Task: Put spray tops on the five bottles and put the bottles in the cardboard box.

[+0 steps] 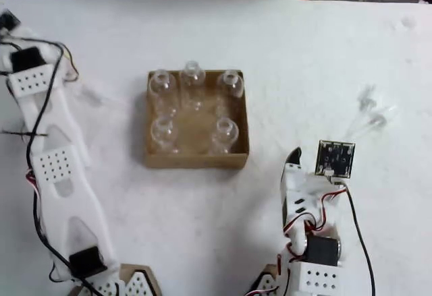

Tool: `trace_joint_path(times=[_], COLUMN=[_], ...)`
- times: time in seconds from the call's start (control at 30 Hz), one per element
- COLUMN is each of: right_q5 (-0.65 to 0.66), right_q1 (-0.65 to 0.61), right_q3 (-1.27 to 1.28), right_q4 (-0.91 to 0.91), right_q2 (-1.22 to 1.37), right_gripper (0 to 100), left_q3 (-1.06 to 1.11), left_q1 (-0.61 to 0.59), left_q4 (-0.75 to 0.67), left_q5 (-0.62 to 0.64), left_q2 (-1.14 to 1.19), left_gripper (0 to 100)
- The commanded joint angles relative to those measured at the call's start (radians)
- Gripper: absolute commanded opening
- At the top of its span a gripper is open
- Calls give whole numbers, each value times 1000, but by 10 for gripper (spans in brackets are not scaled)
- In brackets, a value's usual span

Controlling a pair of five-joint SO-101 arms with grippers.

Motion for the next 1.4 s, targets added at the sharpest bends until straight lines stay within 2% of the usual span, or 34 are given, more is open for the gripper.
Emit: trace_joint_path(times=[0.0,0.17,0.37,0.47,0.63,0.93,1.07,1.23,1.37], right_q5=[12,12,12,12,12,12,12,12,12], right_q1=[-5,-5,-5,-5,-5,-5,-5,-5,-5], right_q3=[8,8,8,8,8,8,8,8,8], right_q4=[2,15,16,16,16,16,16,16,16], right_q2=[2,2,2,2,2,2,2,2,2], right_gripper=[166,166,166,166,166,166,166,166,166], left_q3=[-52,-43,15,160,559,1016,1235,1478,1553], left_q1=[56,111,61,7,-70,-151,-154,-162,-166], left_q4=[81,89,91,91,87,61,-92,-327,-407], left_q5=[-98,-454,-749,-899,-1117,-1188,-1280,-1290,-1292], left_q2=[-242,-427,-550,-596,-642,-714,-700,-702,-705], left_gripper=[64,64,64,64,61,60,60,64,97])
